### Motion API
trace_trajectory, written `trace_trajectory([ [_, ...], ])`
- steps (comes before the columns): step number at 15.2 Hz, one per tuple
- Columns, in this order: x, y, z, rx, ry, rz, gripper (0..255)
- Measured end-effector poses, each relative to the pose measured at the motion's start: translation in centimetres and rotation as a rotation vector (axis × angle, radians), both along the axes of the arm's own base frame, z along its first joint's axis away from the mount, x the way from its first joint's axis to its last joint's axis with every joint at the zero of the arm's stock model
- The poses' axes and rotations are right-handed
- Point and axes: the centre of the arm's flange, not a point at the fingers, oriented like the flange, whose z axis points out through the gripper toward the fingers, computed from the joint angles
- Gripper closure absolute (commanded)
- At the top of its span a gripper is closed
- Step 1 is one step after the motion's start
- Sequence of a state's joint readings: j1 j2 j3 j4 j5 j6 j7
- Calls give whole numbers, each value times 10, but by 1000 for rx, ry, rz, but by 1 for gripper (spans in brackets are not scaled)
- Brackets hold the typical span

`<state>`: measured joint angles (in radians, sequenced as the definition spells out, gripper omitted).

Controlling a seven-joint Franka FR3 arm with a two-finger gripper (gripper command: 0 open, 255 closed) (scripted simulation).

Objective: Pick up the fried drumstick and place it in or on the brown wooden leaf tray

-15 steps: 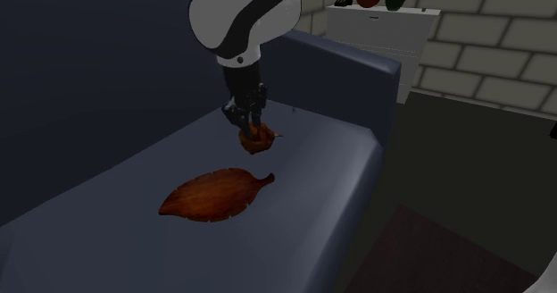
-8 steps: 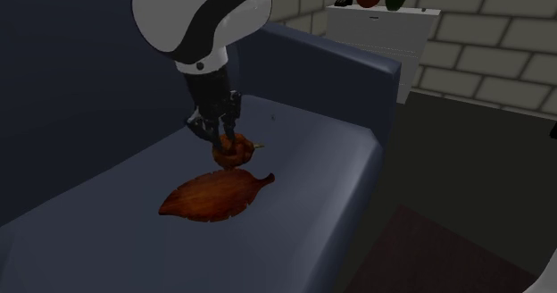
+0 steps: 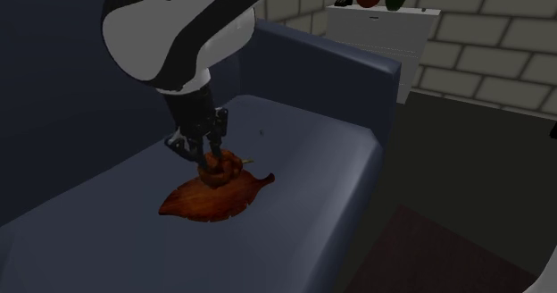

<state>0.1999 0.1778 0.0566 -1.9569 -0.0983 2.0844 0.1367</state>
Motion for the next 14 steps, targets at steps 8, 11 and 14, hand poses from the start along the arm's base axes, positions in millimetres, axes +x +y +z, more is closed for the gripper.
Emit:
trace_trajectory([
  [8,-2,0,-43,0,0,0,255],
  [11,-1,0,-58,0,0,0,255],
  [14,-1,-1,-73,0,-1,0,255],
])
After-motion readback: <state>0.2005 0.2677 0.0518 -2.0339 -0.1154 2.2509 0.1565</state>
